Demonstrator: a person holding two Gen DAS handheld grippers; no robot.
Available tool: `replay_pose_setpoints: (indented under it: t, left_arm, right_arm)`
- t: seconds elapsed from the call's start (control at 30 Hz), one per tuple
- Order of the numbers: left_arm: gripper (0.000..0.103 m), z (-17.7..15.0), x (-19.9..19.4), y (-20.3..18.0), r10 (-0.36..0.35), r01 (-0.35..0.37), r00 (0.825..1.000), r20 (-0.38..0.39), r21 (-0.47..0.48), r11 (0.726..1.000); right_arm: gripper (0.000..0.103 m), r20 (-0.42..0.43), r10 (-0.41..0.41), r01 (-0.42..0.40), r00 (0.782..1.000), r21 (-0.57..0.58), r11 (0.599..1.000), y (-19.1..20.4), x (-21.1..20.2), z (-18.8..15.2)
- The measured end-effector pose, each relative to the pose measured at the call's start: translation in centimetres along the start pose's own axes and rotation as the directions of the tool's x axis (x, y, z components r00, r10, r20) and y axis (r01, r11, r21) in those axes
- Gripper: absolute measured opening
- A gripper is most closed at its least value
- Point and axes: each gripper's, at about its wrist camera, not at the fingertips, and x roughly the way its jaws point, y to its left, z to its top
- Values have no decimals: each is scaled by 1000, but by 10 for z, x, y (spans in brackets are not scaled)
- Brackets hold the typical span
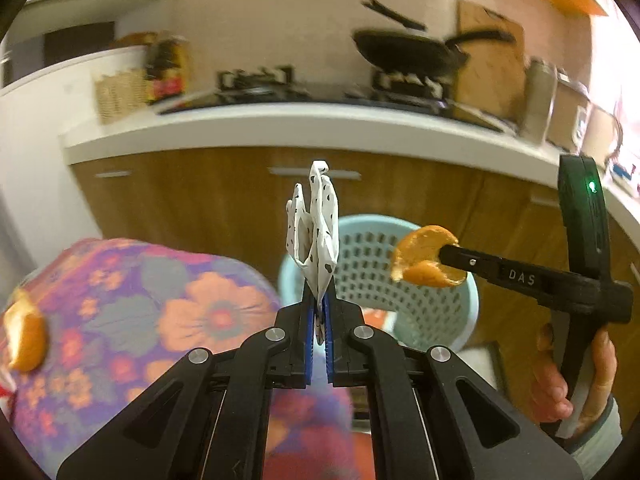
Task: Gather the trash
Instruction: 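Carry the bag and peel over the wastebasket and open both tools, then move both tools back to the red paper cup and bread half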
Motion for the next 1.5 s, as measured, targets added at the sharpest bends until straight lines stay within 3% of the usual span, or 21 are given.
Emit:
replay_pose_setpoints:
  t: [0.1, 0.17, 0.27, 0.33, 0.37, 0.4, 0.47, 0.53, 0.8, 1.0, 1.27, 1.37, 1.5]
  left_arm:
    - [2, 4, 29, -15, -44, 44, 998, -52, 8, 999]
    - [3, 8, 48, -23, -67, 68, 994, -86, 9, 998]
    - [12, 11, 66, -31, -83, 85, 989, -120, 10, 996]
    - [48, 11, 77, -33, -83, 84, 987, -136, 4, 996]
    - [51, 10, 78, -32, -75, 75, 990, -120, 0, 997]
    - [50, 10, 78, -32, -70, 70, 991, -114, -1, 998]
    - [50, 8, 82, -29, -74, 74, 989, -129, -11, 997]
    - [50, 7, 82, -27, -63, 61, 989, -133, -13, 998]
    - [54, 2, 51, -18, -52, 51, 995, -83, -15, 999]
    - [57, -3, 9, 12, -19, 18, 1000, -21, -69, 997]
    - [61, -14, -66, 78, 49, -35, 997, 61, -205, 978]
    - [65, -19, -96, 101, 127, -102, 987, 99, -228, 968]
    - [69, -31, -135, 129, 246, -204, 958, 147, -257, 945]
  right_arm:
    - [3, -53, -80, 82, 995, 36, 996, -18, 11, -4]
    - [3, -98, -86, 94, 991, 72, 993, -29, 21, -8]
    - [4, -129, -106, 116, 986, 74, 990, -33, 27, -14]
    - [7, -147, -139, 148, 979, 54, 987, -34, 31, -16]
    - [11, -152, -143, 152, 978, 52, 987, -36, 31, -16]
    - [15, -155, -144, 153, 977, 53, 987, -36, 31, -16]
    - [34, -147, -134, 145, 980, 69, 987, -39, 30, -16]
    - [39, -136, -134, 146, 981, 81, 986, -42, 26, -17]
    - [39, -97, -102, 110, 990, 81, 991, -26, 16, -8]
    - [39, -47, -45, 46, 998, 11, 999, 22, 2, 5]
    - [39, -42, 77, -84, 996, -170, 982, 134, 10, 6]
    - [39, -61, 117, -128, 991, -231, 965, 171, 16, 1]
    - [39, -82, 147, -167, 986, -336, 927, 230, 27, -10]
